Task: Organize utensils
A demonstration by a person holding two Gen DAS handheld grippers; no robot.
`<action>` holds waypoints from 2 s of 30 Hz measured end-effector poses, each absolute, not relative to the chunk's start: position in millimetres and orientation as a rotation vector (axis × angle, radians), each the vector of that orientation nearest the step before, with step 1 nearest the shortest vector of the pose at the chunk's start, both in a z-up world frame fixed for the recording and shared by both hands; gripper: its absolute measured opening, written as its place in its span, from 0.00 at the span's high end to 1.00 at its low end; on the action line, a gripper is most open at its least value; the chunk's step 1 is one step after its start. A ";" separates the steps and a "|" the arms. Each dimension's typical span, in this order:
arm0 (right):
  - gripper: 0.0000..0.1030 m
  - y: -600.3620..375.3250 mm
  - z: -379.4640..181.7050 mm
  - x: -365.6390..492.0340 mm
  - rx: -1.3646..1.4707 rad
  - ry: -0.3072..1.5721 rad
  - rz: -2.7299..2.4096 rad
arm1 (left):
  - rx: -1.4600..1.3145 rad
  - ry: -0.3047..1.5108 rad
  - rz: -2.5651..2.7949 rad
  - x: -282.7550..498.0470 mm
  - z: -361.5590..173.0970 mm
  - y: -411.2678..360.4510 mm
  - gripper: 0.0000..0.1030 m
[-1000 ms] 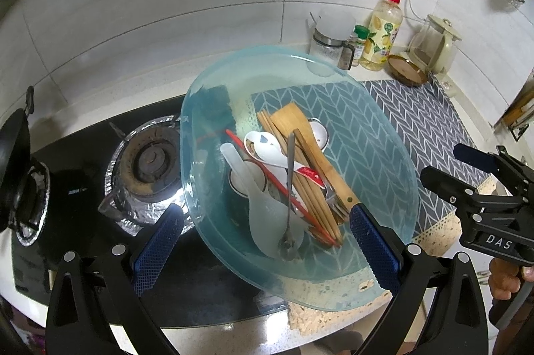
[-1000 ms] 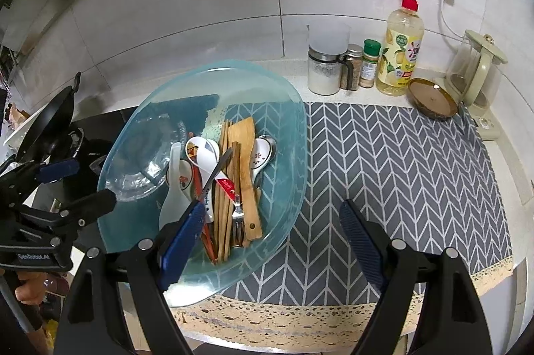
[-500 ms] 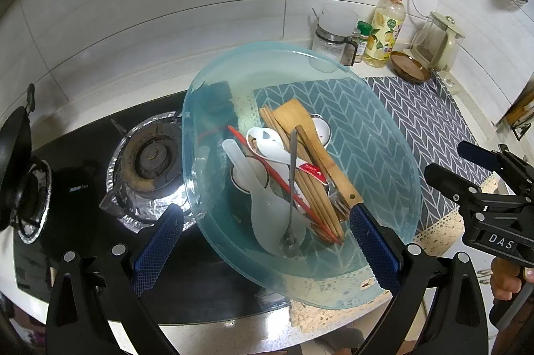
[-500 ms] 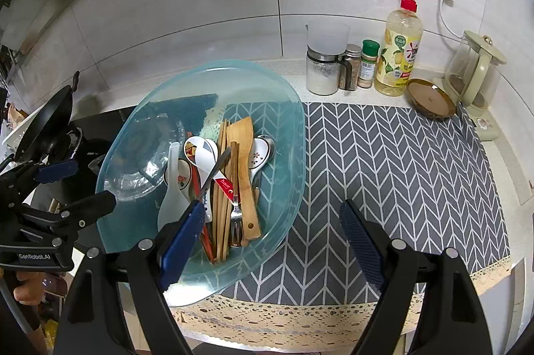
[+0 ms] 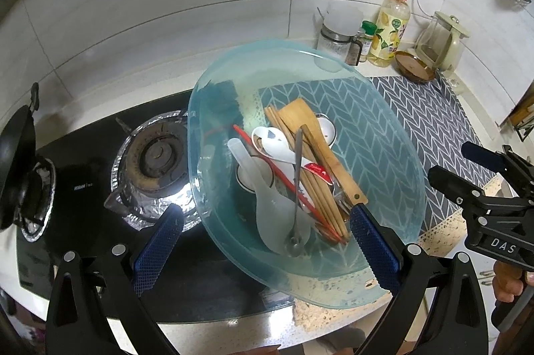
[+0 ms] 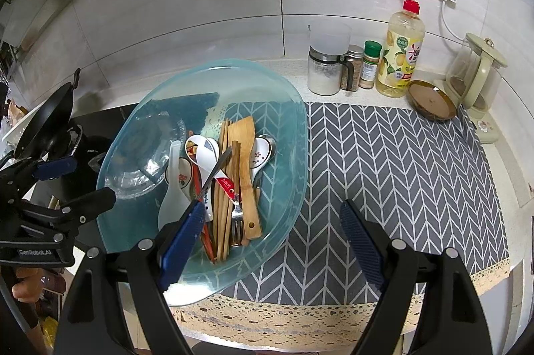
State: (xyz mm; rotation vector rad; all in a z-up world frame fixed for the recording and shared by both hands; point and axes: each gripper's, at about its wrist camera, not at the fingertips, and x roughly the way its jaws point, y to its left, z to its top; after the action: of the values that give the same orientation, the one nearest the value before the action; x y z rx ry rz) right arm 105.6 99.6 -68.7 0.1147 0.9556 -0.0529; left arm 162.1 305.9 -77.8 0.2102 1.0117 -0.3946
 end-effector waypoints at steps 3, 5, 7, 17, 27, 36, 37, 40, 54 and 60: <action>0.22 100.1 -68.7 105.5 0.114 0.957 -0.054 | 0.229 1.004 -0.381 161.4 -78.0 303.2 0.04; 0.22 100.1 -68.7 105.6 0.114 0.956 -0.053 | 0.234 1.001 -0.376 160.6 -79.1 301.7 0.04; 0.22 100.2 -68.7 105.7 0.114 0.956 -0.054 | 0.241 1.004 -0.363 160.4 -81.2 300.5 0.04; 0.22 99.9 -69.3 105.1 0.110 0.958 -0.054 | 0.199 1.034 -0.362 164.7 -89.7 306.4 0.04; 0.22 100.4 -69.4 104.7 0.111 0.958 -0.054 | 0.203 1.017 -0.361 160.8 -90.5 305.7 0.04; 0.22 100.1 -69.2 104.4 0.111 0.957 -0.053 | 0.206 0.979 -0.333 160.0 -84.3 306.7 0.04; 0.22 100.1 -69.4 104.4 0.111 0.957 -0.053 | 0.202 0.979 -0.332 160.0 -84.2 306.9 0.04; 0.22 100.0 -69.5 104.3 0.110 0.960 -0.054 | 0.191 0.984 -0.331 161.0 -84.1 308.5 0.04; 0.22 100.0 -70.1 102.7 0.110 0.959 -0.055 | 0.191 1.062 -0.308 164.7 -93.8 311.6 0.04; 0.22 99.5 -70.2 101.6 0.112 0.959 -0.057 | 0.189 1.065 -0.308 163.9 -93.6 312.7 0.04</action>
State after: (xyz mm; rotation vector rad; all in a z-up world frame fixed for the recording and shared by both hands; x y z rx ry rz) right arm 101.6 99.5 -70.2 0.1117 0.9588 -0.0572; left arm 163.9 312.7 -93.6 0.1888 1.0650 -0.3080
